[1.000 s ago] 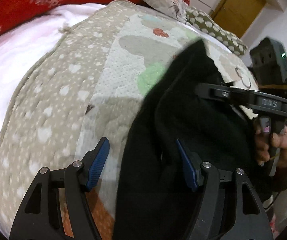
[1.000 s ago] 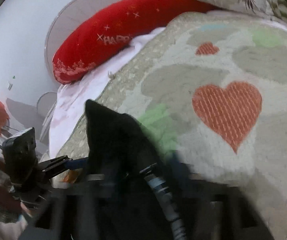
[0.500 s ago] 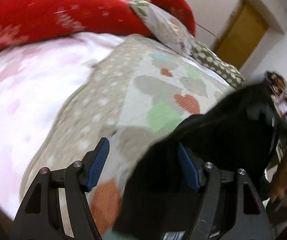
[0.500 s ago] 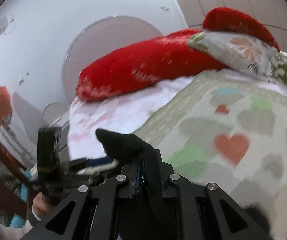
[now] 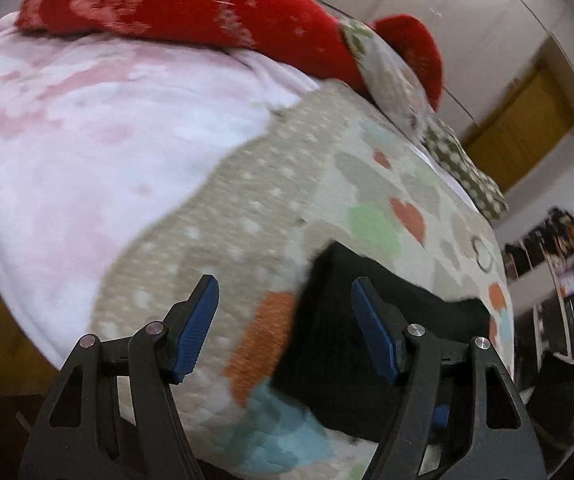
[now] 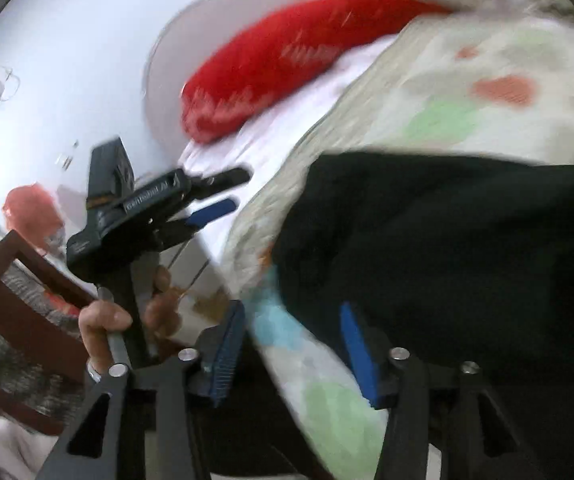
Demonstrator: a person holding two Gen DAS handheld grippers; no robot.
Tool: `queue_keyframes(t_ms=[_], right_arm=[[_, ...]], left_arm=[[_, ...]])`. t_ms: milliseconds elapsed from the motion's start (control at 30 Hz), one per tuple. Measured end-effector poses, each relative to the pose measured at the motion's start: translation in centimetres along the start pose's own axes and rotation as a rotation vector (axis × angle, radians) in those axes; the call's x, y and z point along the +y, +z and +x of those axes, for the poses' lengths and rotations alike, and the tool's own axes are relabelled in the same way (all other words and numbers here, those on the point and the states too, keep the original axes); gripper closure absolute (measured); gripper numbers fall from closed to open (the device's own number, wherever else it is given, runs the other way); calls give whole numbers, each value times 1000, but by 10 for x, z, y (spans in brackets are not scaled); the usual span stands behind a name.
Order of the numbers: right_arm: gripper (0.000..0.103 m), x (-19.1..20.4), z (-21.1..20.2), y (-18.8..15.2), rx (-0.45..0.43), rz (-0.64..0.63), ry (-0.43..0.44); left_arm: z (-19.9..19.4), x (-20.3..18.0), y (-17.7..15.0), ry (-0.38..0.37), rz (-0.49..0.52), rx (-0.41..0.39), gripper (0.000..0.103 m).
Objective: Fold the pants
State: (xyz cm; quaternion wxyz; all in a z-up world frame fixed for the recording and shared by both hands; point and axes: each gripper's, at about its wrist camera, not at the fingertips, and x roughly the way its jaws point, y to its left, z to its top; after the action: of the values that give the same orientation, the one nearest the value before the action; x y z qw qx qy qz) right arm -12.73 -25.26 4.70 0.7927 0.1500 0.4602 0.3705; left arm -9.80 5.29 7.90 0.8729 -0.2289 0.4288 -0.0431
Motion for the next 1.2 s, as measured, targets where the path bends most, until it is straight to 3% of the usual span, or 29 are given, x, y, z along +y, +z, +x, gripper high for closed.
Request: queue_keyframes(t_ms=[167, 267, 400, 533, 700, 833, 900, 933, 1033, 1200], right_arm=[[54, -58, -81, -44, -90, 64, -305], [54, -78, -116, -71, -120, 99, -370], [54, -91, -133, -99, -133, 165, -323], [54, -108, -136, -108, -163, 259, -260], [54, -121, -127, -98, -217, 354, -122], [54, -125, -104, -83, -264, 414, -11], [54, -131, -88, -77, -274, 454, -1], [56, -131, -82, -74, -275, 451, 0], [90, -124, -78, -66, -281, 379, 1], [96, -87, -101, -70, -282, 248, -12]], left_arm=[[14, -37, -15, -26, 82, 39, 34], [16, -63, -26, -47, 160, 31, 34], [20, -87, -40, -33, 247, 13, 34], [28, -104, -52, -92, 271, 54, 34], [39, -135, -77, -120, 377, 93, 34], [50, -147, -88, -137, 398, 130, 34], [55, -148, -92, -145, 392, 147, 34], [55, -148, -93, -145, 388, 152, 34], [53, -150, -93, -143, 394, 153, 34], [28, -154, -87, -173, 412, 87, 34]])
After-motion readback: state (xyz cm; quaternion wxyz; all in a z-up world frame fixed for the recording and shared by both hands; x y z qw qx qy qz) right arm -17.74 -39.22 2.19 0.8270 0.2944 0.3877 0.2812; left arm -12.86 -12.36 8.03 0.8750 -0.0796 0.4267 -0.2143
